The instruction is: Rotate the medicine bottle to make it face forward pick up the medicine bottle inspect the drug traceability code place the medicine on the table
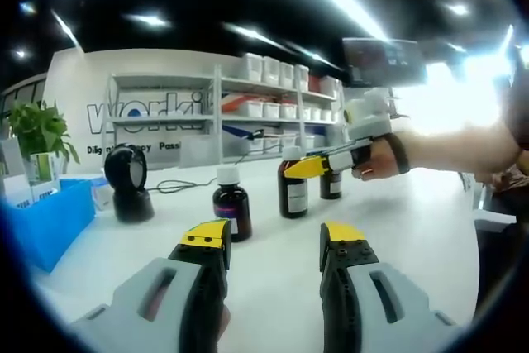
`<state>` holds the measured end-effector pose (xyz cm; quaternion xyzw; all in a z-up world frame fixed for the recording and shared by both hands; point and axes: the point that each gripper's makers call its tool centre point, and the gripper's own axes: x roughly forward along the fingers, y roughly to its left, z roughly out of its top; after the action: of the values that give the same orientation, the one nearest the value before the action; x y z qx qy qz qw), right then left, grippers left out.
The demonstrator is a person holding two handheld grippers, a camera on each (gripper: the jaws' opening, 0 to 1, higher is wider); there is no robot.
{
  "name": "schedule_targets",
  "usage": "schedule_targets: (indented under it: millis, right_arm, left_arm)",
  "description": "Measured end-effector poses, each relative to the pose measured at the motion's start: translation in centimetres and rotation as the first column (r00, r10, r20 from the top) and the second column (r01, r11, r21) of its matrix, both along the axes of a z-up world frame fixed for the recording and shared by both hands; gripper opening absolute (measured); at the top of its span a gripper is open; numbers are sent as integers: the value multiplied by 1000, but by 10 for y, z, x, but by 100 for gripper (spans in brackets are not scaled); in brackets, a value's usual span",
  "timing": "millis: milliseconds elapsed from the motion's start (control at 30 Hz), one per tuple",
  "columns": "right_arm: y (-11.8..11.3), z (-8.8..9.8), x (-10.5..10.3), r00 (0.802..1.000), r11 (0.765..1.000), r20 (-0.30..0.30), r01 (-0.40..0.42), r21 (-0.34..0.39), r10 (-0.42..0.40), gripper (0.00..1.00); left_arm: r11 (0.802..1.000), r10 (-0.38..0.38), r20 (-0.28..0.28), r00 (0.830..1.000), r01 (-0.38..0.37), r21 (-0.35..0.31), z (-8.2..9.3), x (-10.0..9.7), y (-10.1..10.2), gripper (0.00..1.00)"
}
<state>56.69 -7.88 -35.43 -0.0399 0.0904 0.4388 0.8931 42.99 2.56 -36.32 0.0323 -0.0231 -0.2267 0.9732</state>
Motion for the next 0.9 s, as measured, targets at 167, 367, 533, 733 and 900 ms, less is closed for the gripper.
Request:
schedule_targets:
  millis: [167,367,533,733,900]
  right_arm:
    - [1,0,-4,999,999,1,33,-5,-33,27]
    - [-1,0,-3,997,997,-8,72,-17,-73,27]
    - [0,1,0,992,991,-4,130,-40,-130,27]
    - [-1,0,-3,981,981,-16,192,-37,-193,27]
    - [-3,0,2,957,956,-15,288,-51,-290,27]
  left_arm:
    - [1000,1,0,1000,-1,4,0,0,0,34]
    - [1000,2,0,1000,-2,6,0,0,0,34]
    - [1000,2,0,1000,-2,5,0,-1,0,34]
    - [1000,0,2,1000,0,5,1,-1,-1,34]
    - [1000,1,3,1000,-1,4,1,-1,-1,34]
